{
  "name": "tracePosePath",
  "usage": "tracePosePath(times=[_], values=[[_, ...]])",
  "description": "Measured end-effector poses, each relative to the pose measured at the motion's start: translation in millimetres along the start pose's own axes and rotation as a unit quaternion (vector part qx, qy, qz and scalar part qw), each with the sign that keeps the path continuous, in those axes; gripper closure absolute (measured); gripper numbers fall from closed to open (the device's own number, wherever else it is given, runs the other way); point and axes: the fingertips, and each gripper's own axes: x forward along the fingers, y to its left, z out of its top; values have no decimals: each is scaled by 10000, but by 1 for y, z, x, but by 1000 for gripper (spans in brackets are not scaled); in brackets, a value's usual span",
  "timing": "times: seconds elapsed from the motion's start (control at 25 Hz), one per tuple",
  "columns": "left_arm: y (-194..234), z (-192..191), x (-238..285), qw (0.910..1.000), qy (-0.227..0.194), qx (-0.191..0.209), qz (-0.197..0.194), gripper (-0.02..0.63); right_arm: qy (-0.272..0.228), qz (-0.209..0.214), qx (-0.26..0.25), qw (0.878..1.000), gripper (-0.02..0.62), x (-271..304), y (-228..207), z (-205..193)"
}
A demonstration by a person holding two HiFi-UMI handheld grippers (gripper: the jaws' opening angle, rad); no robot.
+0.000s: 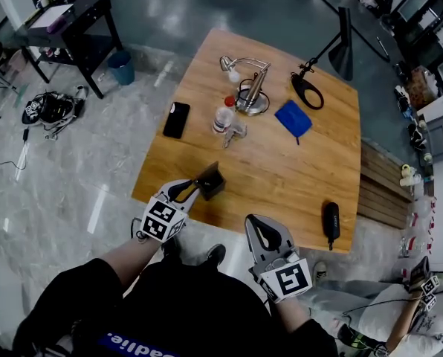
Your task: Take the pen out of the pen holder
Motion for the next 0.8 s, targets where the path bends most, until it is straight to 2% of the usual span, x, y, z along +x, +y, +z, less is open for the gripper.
tracePosePath(times=[0.28,0.8], values=[[12,-19,19,9993,285,-183,160,518,47,-24,19,10000,589,1,-6,-6],[18,-26,33,9978,477,-333,303,521,283,-67,160,9994,589,-3,-10,-20]])
